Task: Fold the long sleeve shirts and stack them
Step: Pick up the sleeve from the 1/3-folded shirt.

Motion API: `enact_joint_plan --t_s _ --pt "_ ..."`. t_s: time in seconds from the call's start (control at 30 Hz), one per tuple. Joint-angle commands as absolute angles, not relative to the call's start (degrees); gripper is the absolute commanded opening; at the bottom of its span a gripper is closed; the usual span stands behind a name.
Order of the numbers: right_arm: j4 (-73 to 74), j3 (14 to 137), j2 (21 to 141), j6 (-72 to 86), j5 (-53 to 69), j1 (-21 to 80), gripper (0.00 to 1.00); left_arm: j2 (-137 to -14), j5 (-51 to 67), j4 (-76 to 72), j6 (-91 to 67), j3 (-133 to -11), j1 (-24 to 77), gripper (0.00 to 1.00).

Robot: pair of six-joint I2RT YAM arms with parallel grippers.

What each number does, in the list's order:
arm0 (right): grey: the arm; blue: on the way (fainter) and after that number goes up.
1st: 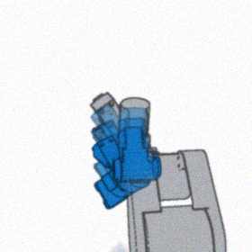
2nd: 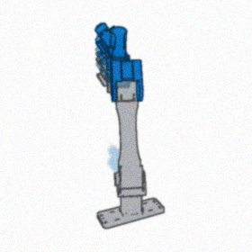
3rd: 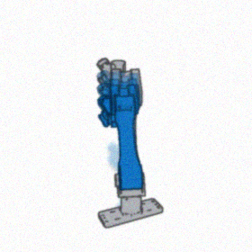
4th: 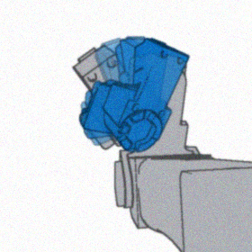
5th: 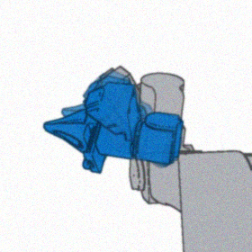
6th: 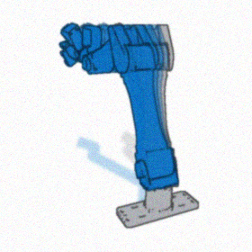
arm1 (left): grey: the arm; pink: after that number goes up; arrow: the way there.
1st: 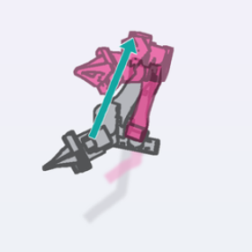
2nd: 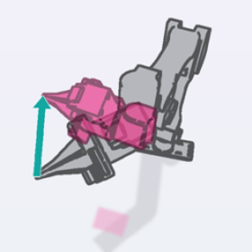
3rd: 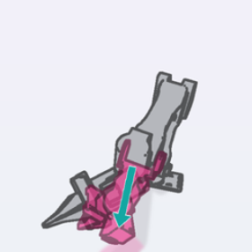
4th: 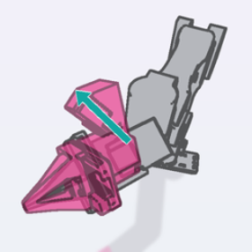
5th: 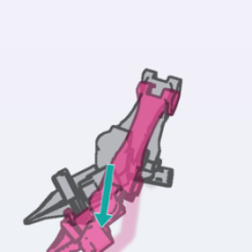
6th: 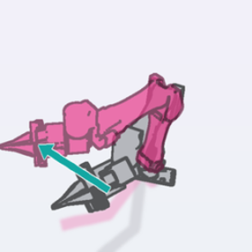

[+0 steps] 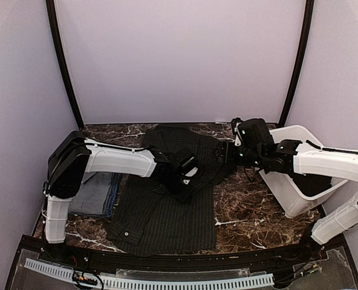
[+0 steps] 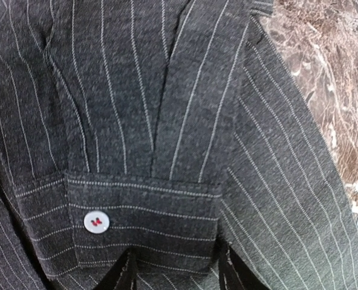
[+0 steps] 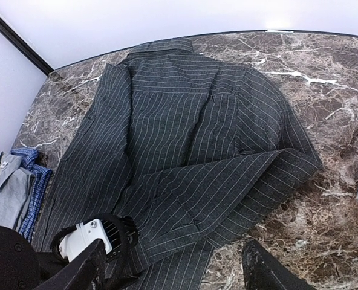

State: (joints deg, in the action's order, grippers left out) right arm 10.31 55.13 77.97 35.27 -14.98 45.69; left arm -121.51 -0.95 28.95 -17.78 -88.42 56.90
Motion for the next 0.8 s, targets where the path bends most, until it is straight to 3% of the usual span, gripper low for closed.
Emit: enact_joint_plan --t_s 0.0,0.1,0.3,0.43,0.77 --pt "8.77 54.43 76.49 35.93 -15.29 45.35 0.74 -122.37 -1.85 30.47 -16.71 -90.51 57.49 0.45" --pt "8.83 54.32 76.32 36.12 -15.20 45.35 0.74 -122.89 -4.15 31.18 -16.82 -91.49 57.50 0.40" --pt "9.61 54.16 76.04 36.12 -15.36 45.35 0.74 -122.83 -5.44 33.29 -17.24 -94.20 57.55 0.12" --pt "10.15 53.66 75.87 36.28 -15.23 45.38 0.74 -121.59 -5.61 34.54 -17.36 -96.00 57.50 0.00" --pt "10.14 49.44 74.38 40.38 -13.85 45.35 0.73 -113.73 -2.62 37.55 -22.29 -99.21 52.71 0.00"
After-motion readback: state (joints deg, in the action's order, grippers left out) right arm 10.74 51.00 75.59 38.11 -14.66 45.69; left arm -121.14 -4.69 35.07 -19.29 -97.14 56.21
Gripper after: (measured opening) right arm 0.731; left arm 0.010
